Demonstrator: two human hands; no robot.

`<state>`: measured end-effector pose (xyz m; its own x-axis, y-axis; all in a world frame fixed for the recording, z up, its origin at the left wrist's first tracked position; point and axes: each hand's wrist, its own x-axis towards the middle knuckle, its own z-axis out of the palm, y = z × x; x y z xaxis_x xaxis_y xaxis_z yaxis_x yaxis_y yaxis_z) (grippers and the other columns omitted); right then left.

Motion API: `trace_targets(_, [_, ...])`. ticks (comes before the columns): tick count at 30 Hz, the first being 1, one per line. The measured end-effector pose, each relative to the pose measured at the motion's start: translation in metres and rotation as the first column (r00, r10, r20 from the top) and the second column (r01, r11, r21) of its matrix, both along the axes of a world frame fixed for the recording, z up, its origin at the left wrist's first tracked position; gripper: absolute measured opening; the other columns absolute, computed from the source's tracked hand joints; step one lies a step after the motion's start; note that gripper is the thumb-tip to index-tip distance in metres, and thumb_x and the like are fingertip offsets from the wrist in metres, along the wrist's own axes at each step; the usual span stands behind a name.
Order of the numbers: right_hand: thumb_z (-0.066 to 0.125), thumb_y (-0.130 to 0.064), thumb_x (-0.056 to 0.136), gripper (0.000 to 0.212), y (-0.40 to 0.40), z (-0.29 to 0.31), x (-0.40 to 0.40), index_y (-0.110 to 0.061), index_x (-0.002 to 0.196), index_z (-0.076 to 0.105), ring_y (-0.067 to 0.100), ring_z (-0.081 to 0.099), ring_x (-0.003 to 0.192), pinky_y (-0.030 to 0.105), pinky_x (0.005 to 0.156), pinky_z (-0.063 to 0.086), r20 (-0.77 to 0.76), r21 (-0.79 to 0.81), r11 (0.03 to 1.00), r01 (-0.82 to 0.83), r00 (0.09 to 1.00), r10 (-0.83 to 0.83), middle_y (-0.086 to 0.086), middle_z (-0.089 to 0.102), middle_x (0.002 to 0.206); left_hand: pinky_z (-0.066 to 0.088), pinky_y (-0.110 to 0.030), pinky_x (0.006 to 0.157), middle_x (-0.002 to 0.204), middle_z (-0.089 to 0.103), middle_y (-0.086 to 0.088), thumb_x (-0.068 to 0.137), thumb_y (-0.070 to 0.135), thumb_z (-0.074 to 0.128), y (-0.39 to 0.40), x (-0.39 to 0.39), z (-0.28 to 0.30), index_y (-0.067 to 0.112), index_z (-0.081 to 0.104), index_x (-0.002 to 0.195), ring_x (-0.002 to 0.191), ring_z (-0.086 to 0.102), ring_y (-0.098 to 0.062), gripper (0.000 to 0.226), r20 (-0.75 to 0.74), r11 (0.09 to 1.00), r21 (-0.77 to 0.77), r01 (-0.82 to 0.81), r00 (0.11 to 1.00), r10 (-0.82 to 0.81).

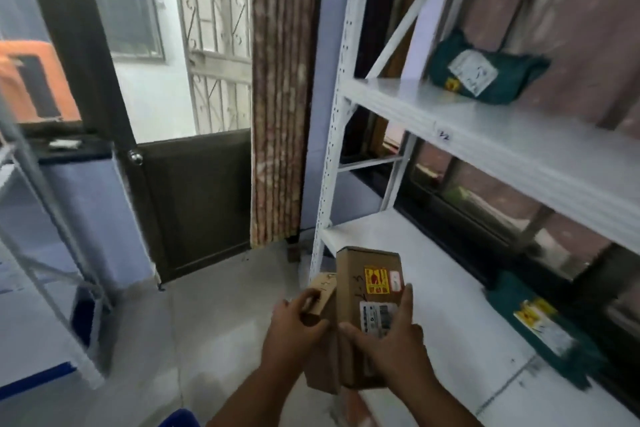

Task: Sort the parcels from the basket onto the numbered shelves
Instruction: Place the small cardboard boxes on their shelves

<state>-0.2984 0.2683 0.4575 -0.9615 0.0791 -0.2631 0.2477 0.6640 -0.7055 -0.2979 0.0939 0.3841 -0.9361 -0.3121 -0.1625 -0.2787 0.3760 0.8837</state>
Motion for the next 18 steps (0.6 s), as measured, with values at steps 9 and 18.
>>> trace_targets(9, [0.078,-0.066,0.070,0.112,0.062,0.093,0.020,-0.026,0.157,0.020,0.022,0.051,0.126,0.037,0.103,0.044,0.000,-0.549,0.831,0.092,0.994,-0.110,0.002,0.043,0.155,0.059,-0.045,0.096,0.135,0.049,0.001,0.090,0.035,0.075,0.040,-0.019,0.095,0.052,0.054,0.133,0.110,0.061,-0.014,0.051,-0.093,0.996,-0.036,0.081,0.992,-0.084])
trace_targets(18, [0.057,-0.098,0.057,0.103,0.102,0.145,0.050,-0.039,0.141,0.050,0.024,0.065,0.121,0.050,0.109,0.048,-0.009,-0.707,0.690,0.155,0.974,-0.228,-0.003,0.067,0.135,0.063,-0.050,0.091,0.132,0.046,0.000,0.092,0.036,0.073,0.072,-0.022,0.169,0.055,0.057,0.126,0.109,0.064,-0.024,0.043,-0.212,0.987,-0.032,0.159,0.964,-0.162])
